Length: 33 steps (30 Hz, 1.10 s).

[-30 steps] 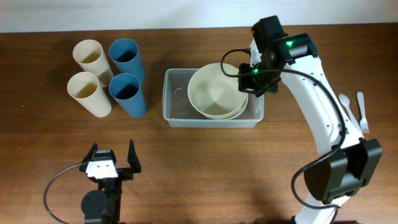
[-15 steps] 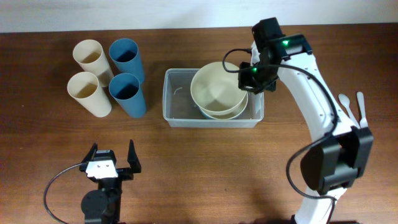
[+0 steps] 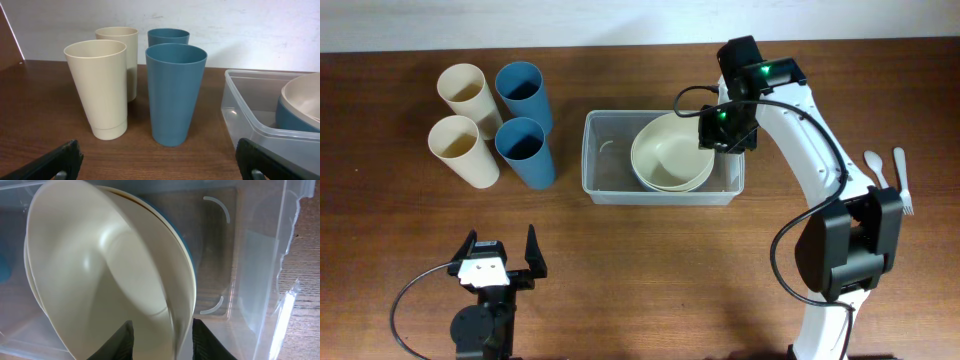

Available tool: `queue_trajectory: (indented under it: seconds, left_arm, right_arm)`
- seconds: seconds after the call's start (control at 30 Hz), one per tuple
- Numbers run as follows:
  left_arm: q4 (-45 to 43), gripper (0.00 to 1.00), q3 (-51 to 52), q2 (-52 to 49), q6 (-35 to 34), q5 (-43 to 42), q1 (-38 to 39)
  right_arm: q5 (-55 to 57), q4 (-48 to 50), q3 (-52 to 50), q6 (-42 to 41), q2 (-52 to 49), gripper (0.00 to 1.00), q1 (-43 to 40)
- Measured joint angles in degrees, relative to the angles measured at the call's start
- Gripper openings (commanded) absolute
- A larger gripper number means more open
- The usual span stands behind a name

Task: Pack container
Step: 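Release the beige bowl and retract the right gripper to the right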

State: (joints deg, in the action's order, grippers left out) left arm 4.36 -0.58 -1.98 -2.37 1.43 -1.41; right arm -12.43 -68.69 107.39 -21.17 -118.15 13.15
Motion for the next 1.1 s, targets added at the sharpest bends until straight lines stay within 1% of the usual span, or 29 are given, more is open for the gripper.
queue_trajectory:
  seconds: [0.13,0.2,0.23,0.27,0.3,0.33,0.37,0.4,0.57,0.8,0.97,1.1]
  left_arm:
    - [0.0,1.0,0.0,-0.02,0.0,0.0,0.0]
    - [0.0,1.0,0.0,0.0,0.0,0.0,0.0]
    - [0.0,1.0,0.0,0.0,-0.02,0.0,0.0]
    - [0.0,1.0,0.0,-0.02,-0.02,0.0,0.0]
    - [0.0,1.0,0.0,0.0,-0.02,0.0,0.0]
    - [0.0,1.0,0.0,0.0,-0.02,0.0,0.0]
    - [-0.02,1.0,0.0,0.0,-0.02,0.0,0.0]
    - [0.0,1.0,0.0,0.0,0.0,0.0,0.0]
    - [0.0,1.0,0.0,-0.02,0.0,0.0,0.0]
    - [0.0,1.0,0.0,-0.02,0.0,0.0,0.0]
    - [0.0,1.0,0.0,0.0,-0.02,0.0,0.0]
    - [0.0,1.0,0.0,-0.02,-0.02,0.0,0.0]
  right_arm:
    - [0.0,-0.17,0.0,0.02,0.0,0.41,-0.33]
    - [-0.02,-0.74,0.0,0.0,0.0,0.41,-0.83]
    - [-0.04,-1.16,0.0,-0.04,0.0,0.39,-1.2]
    - [-0.02,-1.62,0.0,-0.07,0.0,0.28,-1.66]
    - [-0.02,-1.84,0.0,-0.02,0.0,0.24,-2.03]
    - [-0.02,-1.99,0.0,0.0,0.0,0.16,-2.47]
    - [-0.07,-2.1,0.0,-0.04,0.0,0.12,-2.75]
    - [-0.09,-2.19,0.0,-0.17,0.0,0.09,-2.95]
    - [0.0,-2.23,0.0,0.13,0.0,0.1,-3.17]
    - [0.0,-2.25,0.0,0.13,0.0,0.15,-3.17]
    - [0.0,-2.49,0.0,0.15,0.0,0.16,-3.17]
    - [0.0,-3.41,0.09,0.09,0.0,0.24,-3.23]
